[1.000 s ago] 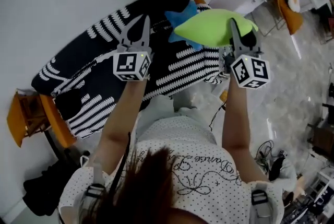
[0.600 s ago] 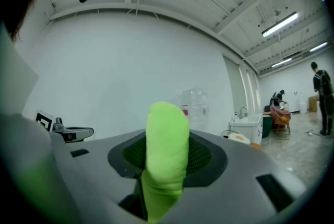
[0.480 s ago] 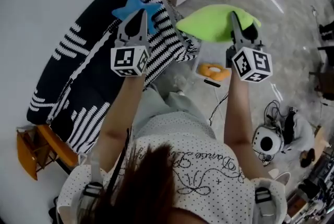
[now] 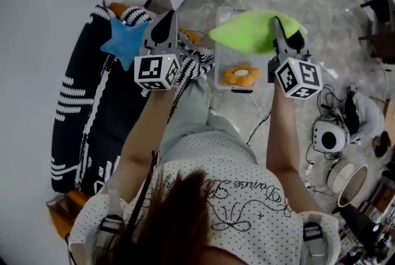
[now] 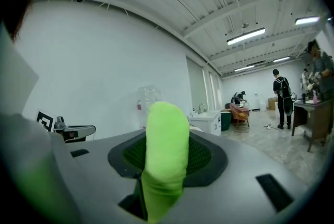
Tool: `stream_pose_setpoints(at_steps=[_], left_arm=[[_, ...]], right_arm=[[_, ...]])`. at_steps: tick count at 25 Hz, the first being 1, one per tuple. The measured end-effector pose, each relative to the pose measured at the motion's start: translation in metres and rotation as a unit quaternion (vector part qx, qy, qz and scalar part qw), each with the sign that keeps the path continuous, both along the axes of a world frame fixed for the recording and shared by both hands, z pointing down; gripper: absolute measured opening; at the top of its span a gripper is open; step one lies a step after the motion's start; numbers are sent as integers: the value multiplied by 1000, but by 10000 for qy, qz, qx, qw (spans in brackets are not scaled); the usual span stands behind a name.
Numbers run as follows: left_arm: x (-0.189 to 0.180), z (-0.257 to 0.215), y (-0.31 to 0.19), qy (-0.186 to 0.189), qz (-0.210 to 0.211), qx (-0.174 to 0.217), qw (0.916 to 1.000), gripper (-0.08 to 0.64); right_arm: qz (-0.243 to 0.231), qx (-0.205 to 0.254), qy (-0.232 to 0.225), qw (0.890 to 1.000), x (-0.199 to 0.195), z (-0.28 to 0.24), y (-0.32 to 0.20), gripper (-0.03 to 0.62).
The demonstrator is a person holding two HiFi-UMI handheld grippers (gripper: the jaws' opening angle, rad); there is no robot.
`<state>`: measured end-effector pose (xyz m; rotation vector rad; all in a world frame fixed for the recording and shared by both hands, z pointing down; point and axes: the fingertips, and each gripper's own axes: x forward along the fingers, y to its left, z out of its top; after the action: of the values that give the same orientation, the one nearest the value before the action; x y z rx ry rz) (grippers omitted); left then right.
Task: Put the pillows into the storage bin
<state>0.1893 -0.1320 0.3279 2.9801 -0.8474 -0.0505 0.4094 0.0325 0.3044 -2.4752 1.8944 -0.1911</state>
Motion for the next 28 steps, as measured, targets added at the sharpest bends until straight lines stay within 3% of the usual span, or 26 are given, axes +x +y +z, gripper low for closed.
stream_pose_setpoints(at_steps=[9,15,22,28], left_arm=[[143,15,-77,-75,1010,-91,9948,3],[209,46,-103,-242,1406,-242,9895,3],[247,120,-96,-609,1320,-668,9871,3],[262,190,-87,-865,950,-865,9879,3]], right_arm=[[990,-84,-62,9950,104,14,-41,167],[1264,-377,-360,9906,142,61,-59,166],[1204,-803,-1099,9833,170,155,-53,167],[779,-1089,-1591,9782,190,250,-51,169]])
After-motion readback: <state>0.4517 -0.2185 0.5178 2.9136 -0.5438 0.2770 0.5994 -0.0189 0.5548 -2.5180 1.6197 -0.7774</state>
